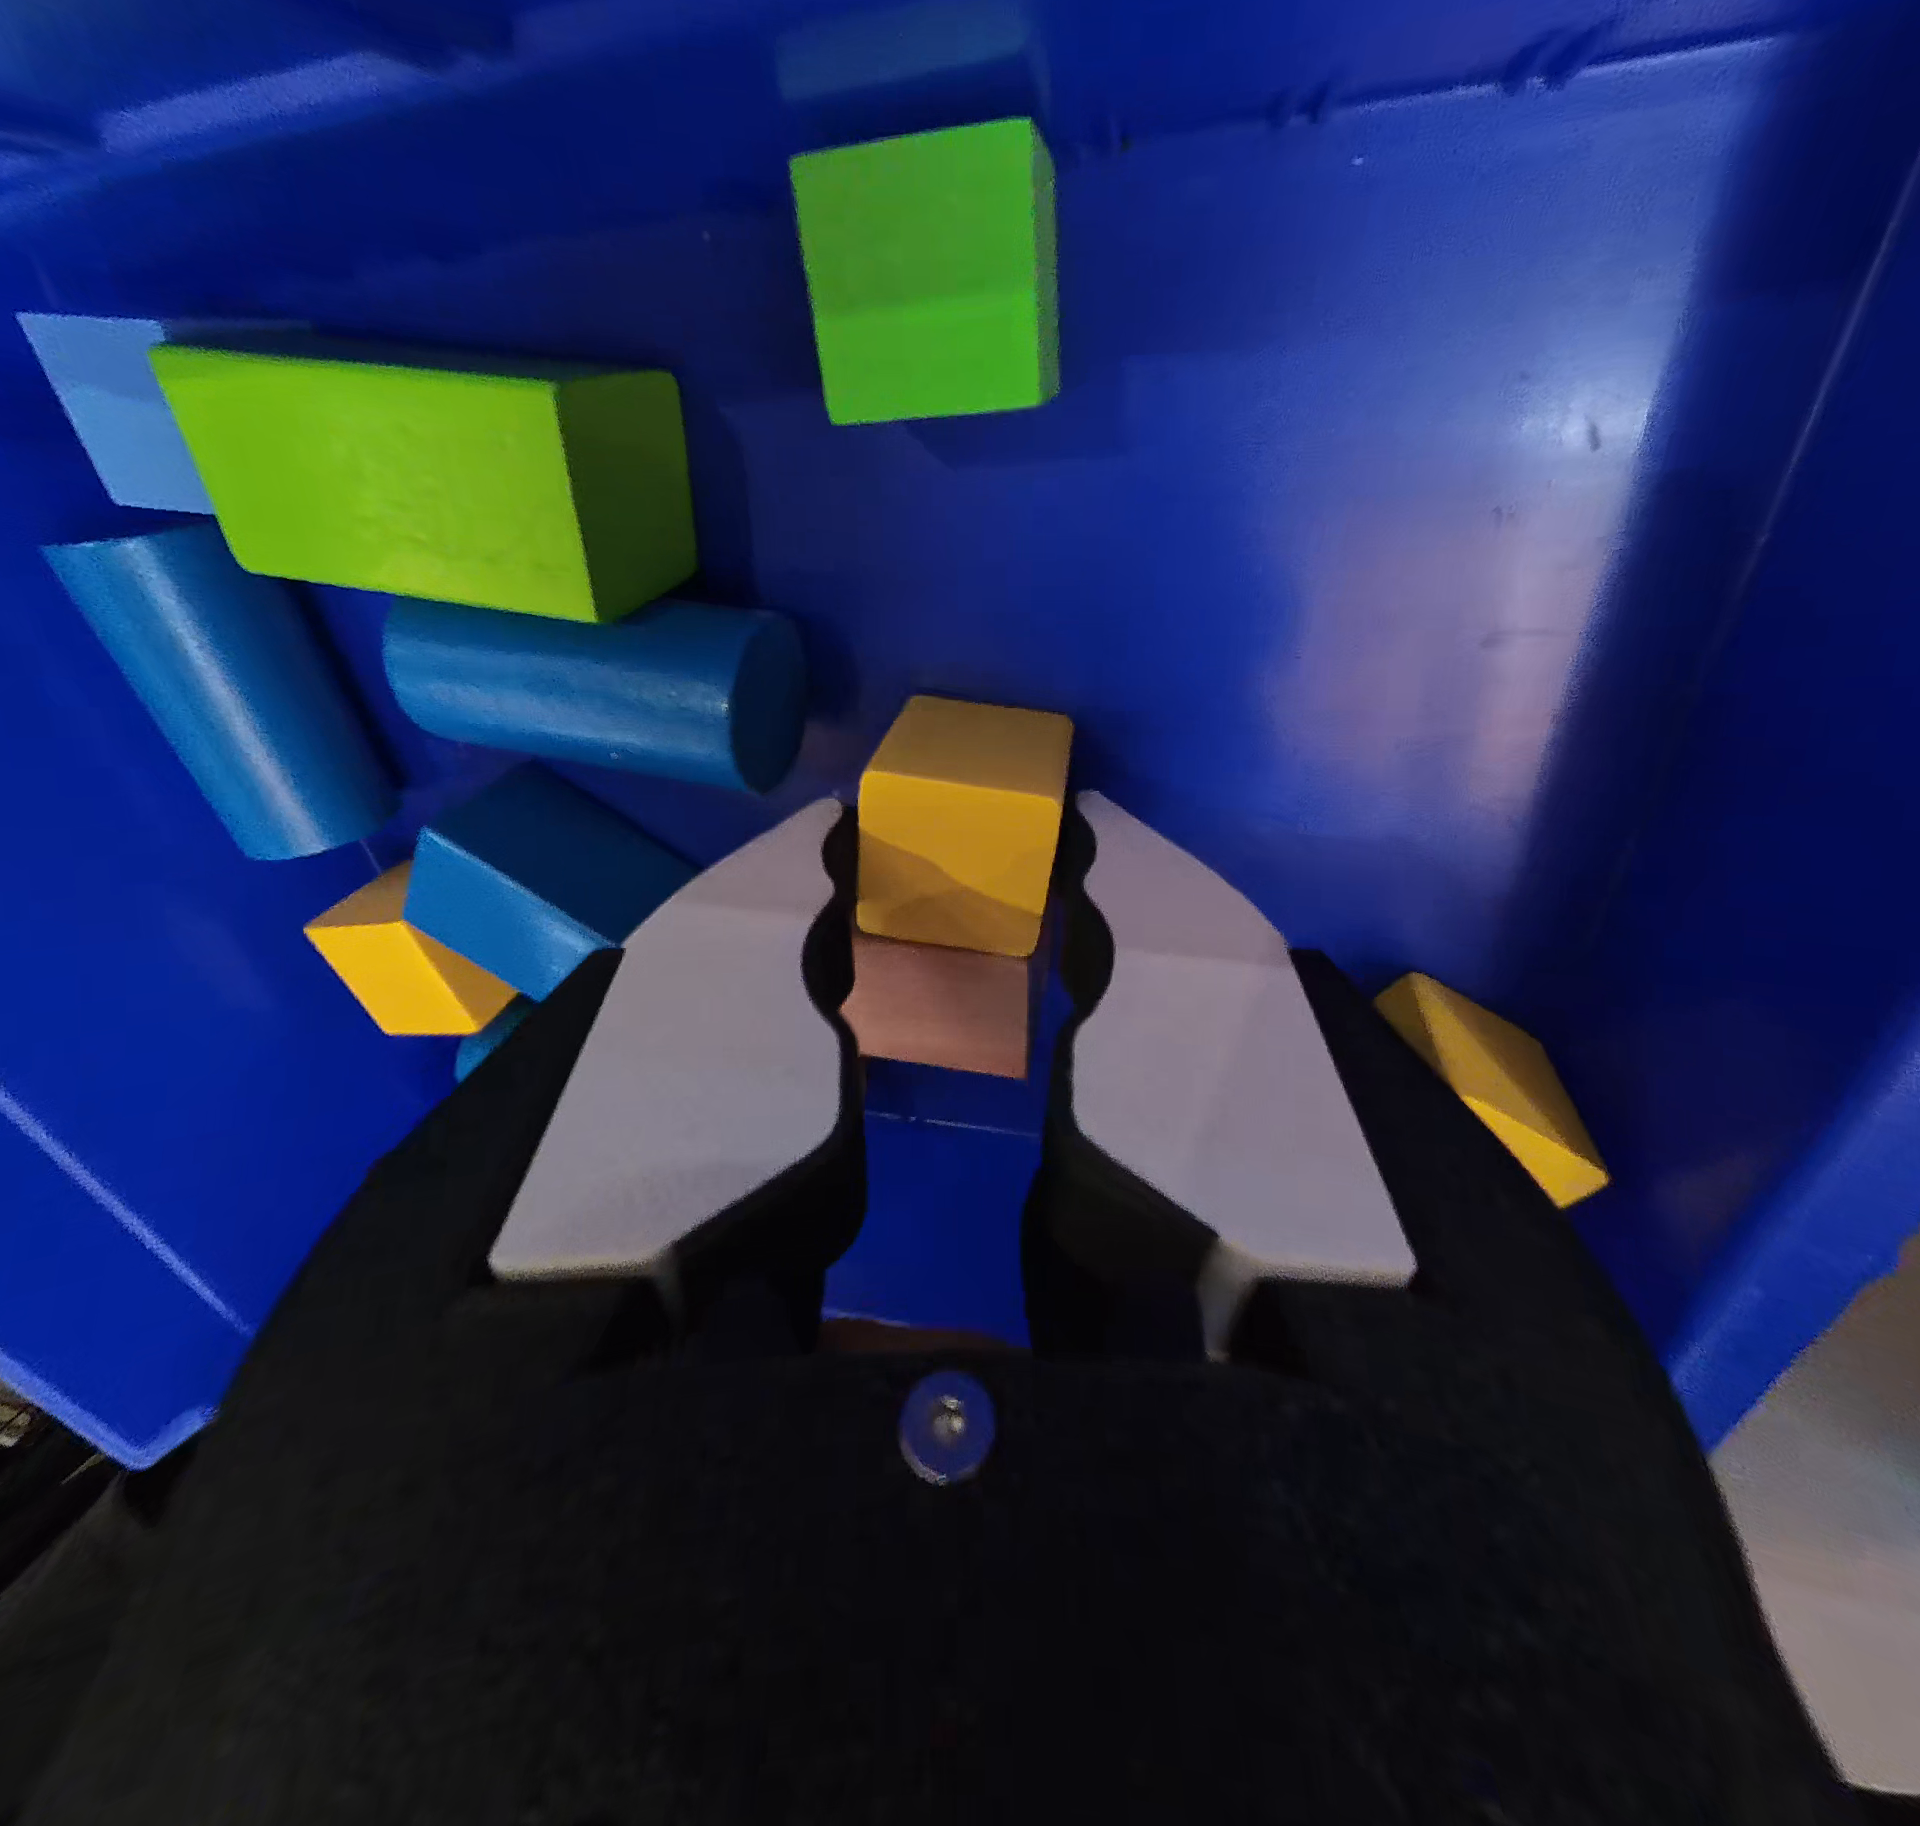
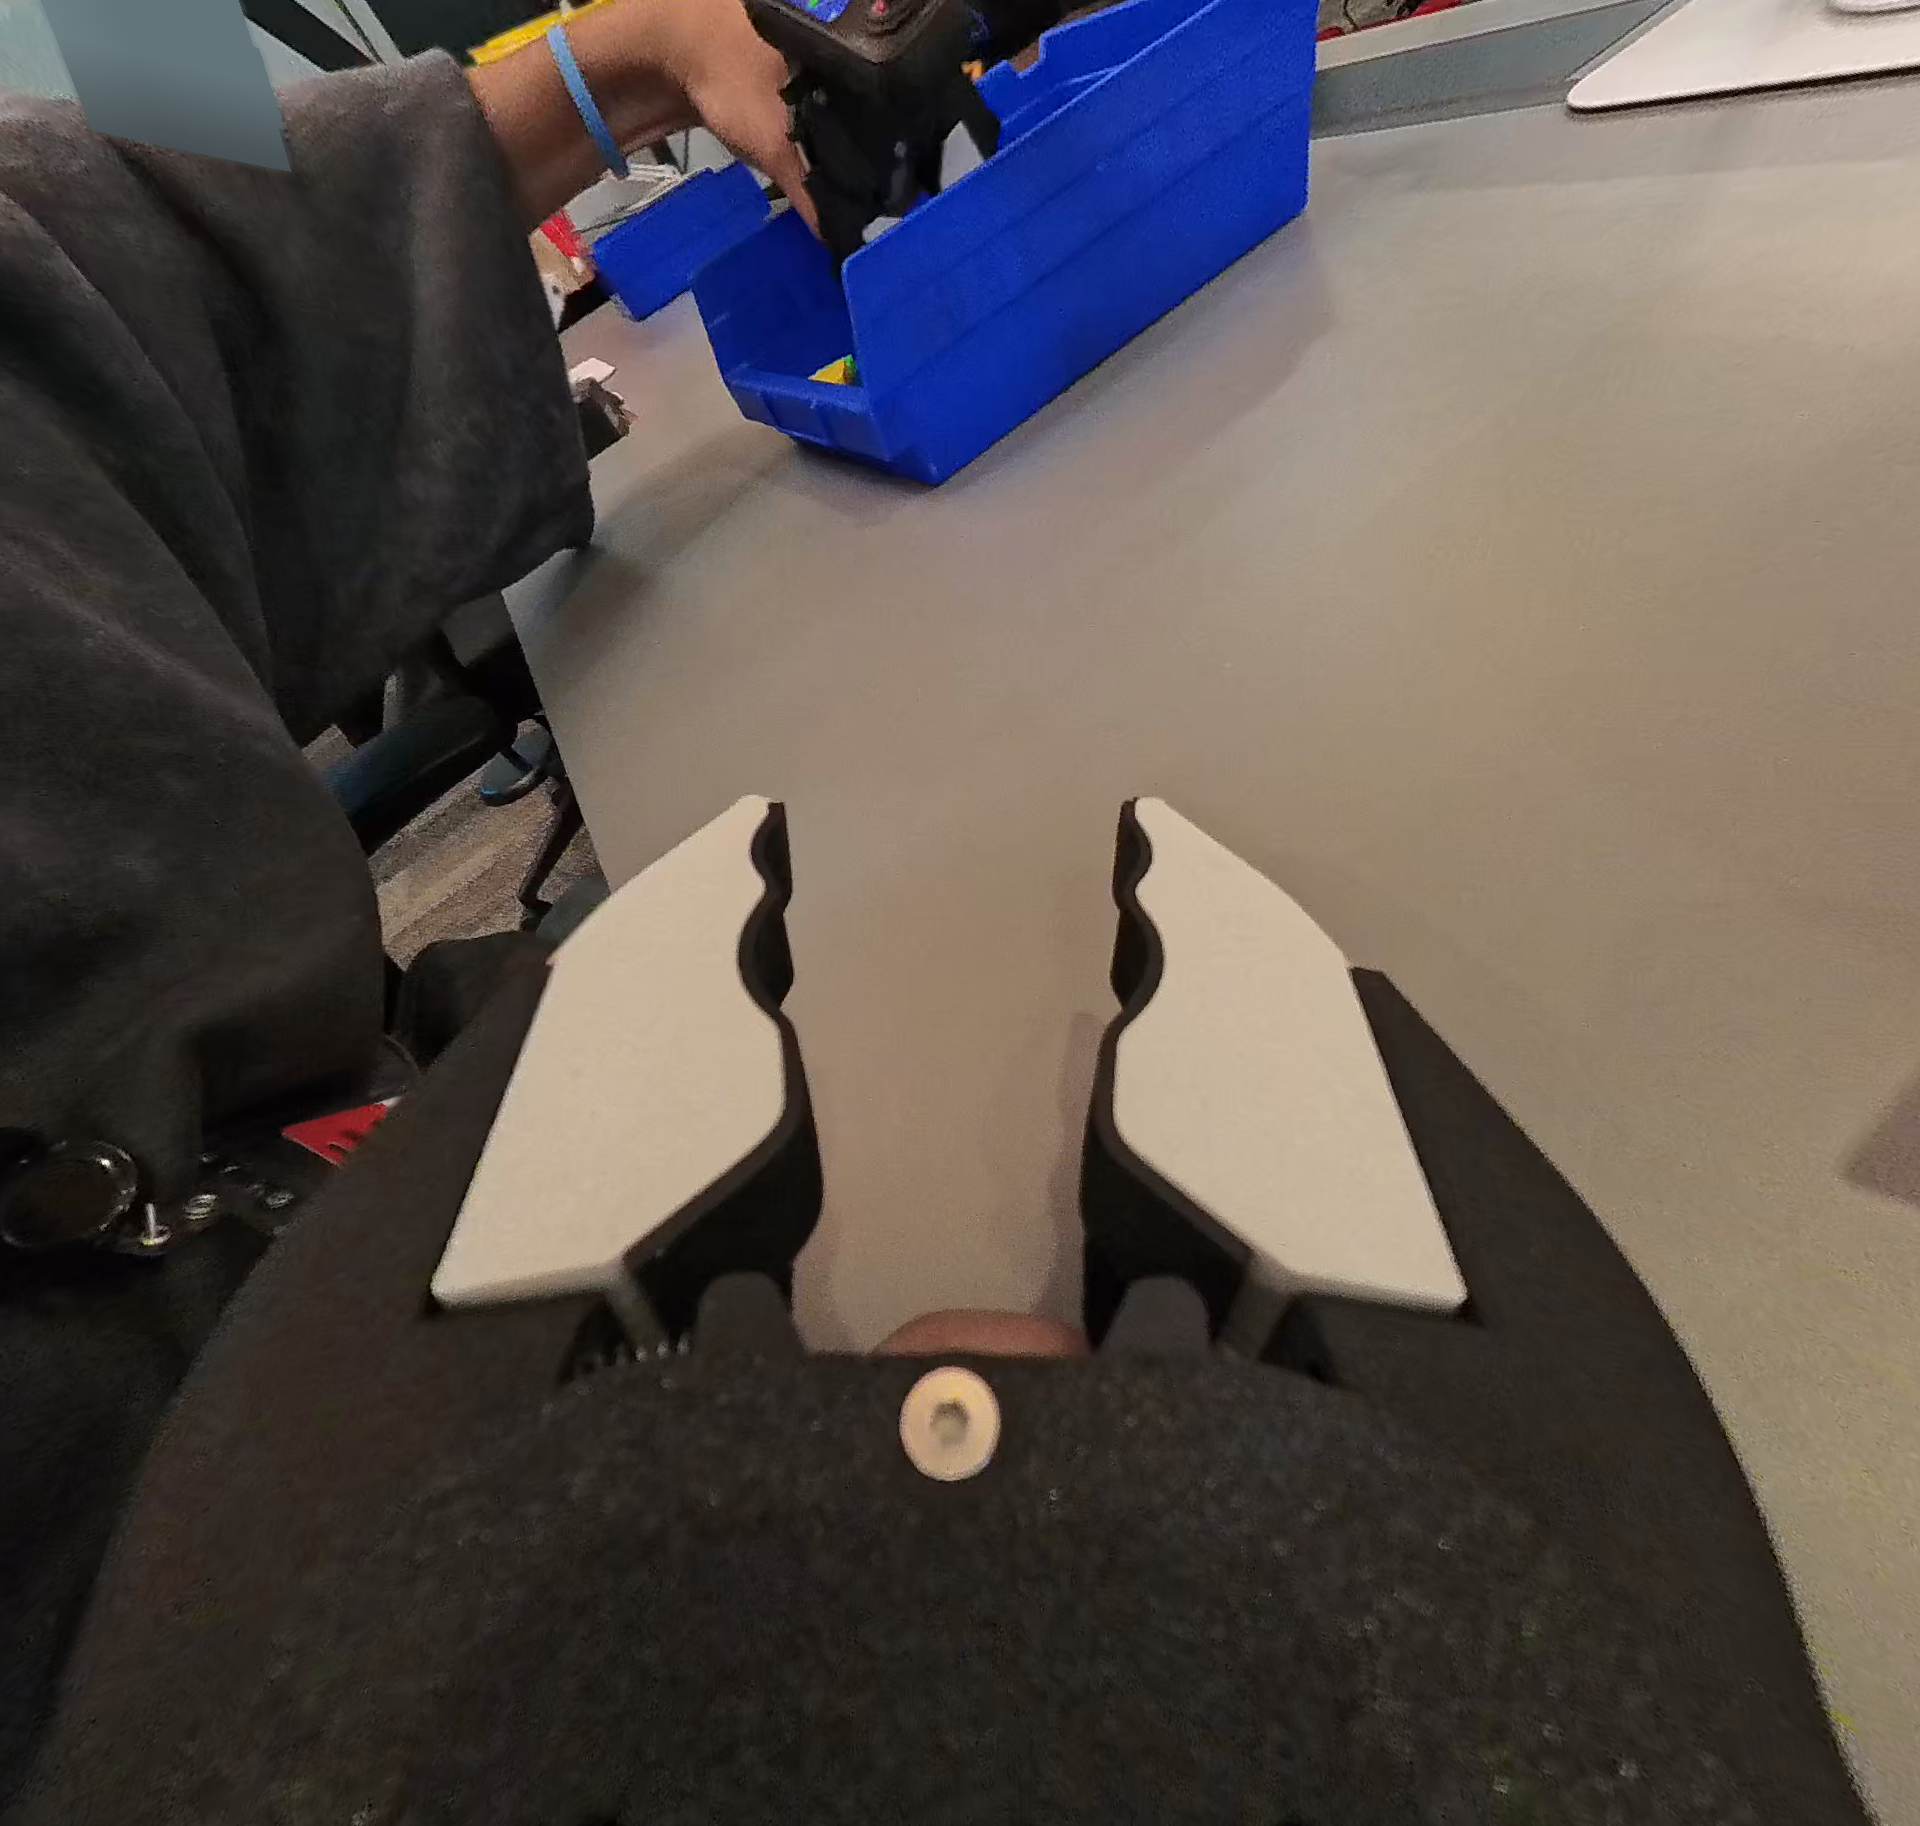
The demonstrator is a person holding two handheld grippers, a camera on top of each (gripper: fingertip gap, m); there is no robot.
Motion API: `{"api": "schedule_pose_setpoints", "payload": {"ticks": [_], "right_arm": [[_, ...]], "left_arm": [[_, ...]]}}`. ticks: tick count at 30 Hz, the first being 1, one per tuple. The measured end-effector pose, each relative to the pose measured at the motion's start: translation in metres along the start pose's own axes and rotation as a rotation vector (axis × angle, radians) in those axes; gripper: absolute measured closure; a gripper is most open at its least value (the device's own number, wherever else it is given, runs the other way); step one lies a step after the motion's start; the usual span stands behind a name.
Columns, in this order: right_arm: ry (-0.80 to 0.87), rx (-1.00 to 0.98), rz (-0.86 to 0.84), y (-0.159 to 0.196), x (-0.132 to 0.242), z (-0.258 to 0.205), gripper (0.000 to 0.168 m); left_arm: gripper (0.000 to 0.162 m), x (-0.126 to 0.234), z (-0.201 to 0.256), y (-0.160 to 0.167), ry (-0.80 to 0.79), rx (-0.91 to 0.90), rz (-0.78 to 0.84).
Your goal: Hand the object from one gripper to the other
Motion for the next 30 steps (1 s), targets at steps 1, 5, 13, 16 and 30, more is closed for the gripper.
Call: {"api": "schedule_pose_setpoints", "payload": {"ticks": [1,5,13,16,30], "right_arm": [[0.002,-0.002,0.001,0.0,0.0,0.0,0.109],[0.003,0.003,0.02,-0.008,0.005,0.0,0.109],[-0.104,-0.155,-0.005,-0.064,-0.02,0.017,0.104],[-0.178,-0.177,-0.009,-0.106,-0.047,0.024,0.097],[-0.591,-0.406,0.18,-0.186,-0.109,0.069,0.104]], "left_arm": [[0.126,0.004,0.002,0.0,-0.009,0.002,0.006],[0.126,0.042,0.005,0.002,-0.099,0.123,0.147],[0.126,0.14,0.013,-0.024,-0.292,0.466,0.808],[0.126,0.159,0.019,-0.059,-0.341,0.471,1.017],[0.127,0.157,0.015,-0.192,-0.356,0.419,1.272]]}}
Point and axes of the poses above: each gripper's, where its closed fingertips meet, x back along the fingers, y out of its underside, z = x × y across the jaws, the point moved 10 cm from there along x, back along the fingers, and after that the axes turned 15 degrees about -y, right-handed, at the moved point
